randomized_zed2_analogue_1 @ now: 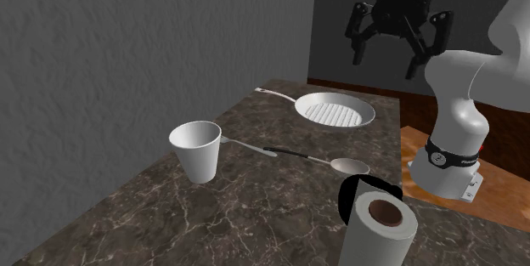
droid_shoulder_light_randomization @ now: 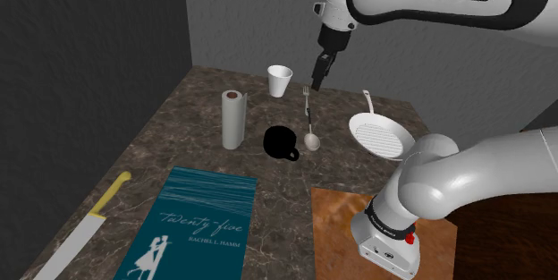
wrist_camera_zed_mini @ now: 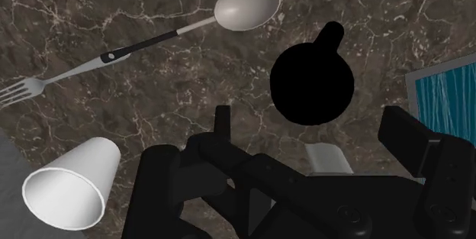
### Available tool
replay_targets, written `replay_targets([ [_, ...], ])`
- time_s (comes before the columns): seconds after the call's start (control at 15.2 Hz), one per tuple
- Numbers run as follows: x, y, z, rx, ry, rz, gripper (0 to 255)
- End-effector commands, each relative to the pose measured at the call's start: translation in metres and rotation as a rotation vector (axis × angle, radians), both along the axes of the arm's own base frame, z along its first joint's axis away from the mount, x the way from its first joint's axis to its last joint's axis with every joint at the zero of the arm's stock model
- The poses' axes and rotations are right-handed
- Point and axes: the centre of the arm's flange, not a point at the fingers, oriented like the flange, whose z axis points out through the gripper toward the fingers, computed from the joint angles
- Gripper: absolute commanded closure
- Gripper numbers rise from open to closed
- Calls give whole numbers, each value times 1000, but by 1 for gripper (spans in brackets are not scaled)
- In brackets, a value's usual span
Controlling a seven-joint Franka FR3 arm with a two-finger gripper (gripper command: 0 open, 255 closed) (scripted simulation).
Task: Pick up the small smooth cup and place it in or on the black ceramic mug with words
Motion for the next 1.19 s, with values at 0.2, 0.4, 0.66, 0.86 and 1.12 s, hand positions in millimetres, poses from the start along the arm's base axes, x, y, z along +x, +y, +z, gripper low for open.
replay_targets([
  [0.2, 43, -29, -33, -25, -22, 25, 0],
  [0.4, 70, -47, -52, -39, -33, 39, 0],
  [0.66, 106, -70, -77, -59, -49, 59, 0],
  [0.86, 134, -88, -94, -73, -61, 73, 0],
  [1.12, 172, -111, -116, -92, -77, 92, 0],
])
